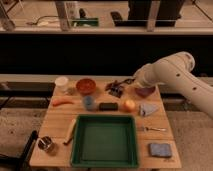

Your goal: Wipe purple bowl with brush

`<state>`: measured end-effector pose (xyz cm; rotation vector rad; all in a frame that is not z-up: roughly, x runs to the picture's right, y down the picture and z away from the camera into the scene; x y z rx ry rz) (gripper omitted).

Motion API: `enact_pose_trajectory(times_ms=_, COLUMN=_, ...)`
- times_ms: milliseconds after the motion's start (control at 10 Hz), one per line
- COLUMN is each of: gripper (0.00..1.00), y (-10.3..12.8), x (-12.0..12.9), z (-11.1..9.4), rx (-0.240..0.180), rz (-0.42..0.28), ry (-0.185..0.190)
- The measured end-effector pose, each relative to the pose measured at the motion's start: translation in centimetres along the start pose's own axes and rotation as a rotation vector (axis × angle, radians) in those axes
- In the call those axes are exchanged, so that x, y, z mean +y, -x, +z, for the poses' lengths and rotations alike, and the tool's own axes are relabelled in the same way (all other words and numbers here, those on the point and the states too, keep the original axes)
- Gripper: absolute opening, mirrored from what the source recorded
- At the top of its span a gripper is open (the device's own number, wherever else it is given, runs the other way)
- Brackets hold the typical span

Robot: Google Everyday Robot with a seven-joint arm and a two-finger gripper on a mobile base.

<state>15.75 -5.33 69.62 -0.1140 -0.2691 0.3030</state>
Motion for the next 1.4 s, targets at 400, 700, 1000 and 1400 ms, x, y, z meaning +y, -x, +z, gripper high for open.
enact_pose_trajectory(times_ms=400, gripper=0.00, y=-3.5, x=-2.6, z=0.3, rx=-0.021, rz=0.073, ry=-0.067)
enact_pose_trajectory(times_ms=700, gripper=0.00, y=-7.2, x=-4.6, z=0.4, rx=-0.027, rz=0.112, ry=-0.112)
enact_pose_trajectory(times_ms=1000, gripper=0.00, y=-8.8, x=-5.9, z=1.2, rx=0.002, rz=0.108, ry=-0.106)
enact_pose_trajectory(times_ms=1400, gripper=0.00, y=-12.1, x=-7.8, z=1.8, rx=0.045, rz=0.112, ry=-0.095)
